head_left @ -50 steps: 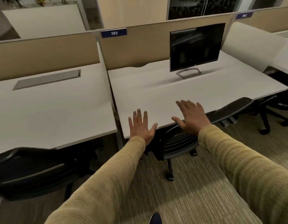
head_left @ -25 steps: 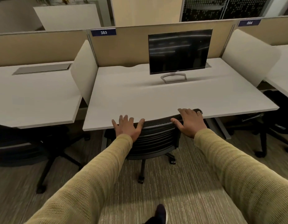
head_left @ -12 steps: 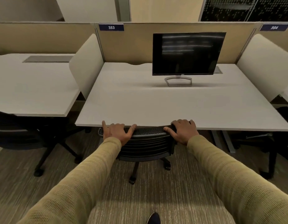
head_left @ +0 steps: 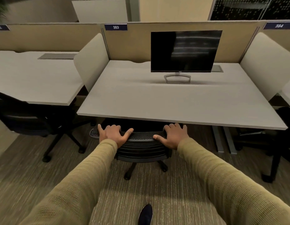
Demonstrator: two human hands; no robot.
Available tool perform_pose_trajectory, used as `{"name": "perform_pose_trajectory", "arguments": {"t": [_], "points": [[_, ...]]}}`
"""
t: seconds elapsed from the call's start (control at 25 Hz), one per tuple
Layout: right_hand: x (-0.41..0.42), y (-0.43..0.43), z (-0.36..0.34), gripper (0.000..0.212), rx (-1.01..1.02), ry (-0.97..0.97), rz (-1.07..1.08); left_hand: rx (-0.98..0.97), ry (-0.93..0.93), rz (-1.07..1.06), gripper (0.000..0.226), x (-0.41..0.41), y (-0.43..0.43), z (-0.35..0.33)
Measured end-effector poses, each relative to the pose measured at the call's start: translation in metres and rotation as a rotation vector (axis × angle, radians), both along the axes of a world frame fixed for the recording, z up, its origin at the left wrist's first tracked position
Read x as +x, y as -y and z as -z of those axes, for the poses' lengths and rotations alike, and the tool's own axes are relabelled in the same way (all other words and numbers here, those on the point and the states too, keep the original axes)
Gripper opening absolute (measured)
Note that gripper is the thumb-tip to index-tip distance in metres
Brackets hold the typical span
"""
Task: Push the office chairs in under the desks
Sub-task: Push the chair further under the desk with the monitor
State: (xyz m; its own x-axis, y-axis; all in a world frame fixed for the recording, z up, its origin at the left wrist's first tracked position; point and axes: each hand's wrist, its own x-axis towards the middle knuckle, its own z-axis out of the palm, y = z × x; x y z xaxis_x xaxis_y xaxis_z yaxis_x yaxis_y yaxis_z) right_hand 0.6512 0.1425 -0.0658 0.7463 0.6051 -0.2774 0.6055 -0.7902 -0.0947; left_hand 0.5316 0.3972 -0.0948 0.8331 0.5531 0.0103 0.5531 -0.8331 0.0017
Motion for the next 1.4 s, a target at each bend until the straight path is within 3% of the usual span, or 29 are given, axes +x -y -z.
{"name": "perform_pose_trajectory", "arguments": {"t": [0.4,0.68,1.2,1.4], "points": [[-0.044,0.114,0.009,0.079,0.178,0.154,0.027,-0.006,0.036,0.0,0.087,-0.033,0.107,-0.009],[-0.025,0.164,0.012,0.072,0.193,0.265,0.063,-0.024,0.05,0.056,0.087,-0.011,0.156,-0.014],[0.069,0.148,0.013,0.073,0.178,0.252,0.099,-0.059,0.035,0.104,0.078,0.081,0.144,-0.014],[0.109,0.135,0.016,0.075,0.191,0.26,0.111,-0.056,-0.016,0.118,0.084,0.126,0.129,-0.014]]}}
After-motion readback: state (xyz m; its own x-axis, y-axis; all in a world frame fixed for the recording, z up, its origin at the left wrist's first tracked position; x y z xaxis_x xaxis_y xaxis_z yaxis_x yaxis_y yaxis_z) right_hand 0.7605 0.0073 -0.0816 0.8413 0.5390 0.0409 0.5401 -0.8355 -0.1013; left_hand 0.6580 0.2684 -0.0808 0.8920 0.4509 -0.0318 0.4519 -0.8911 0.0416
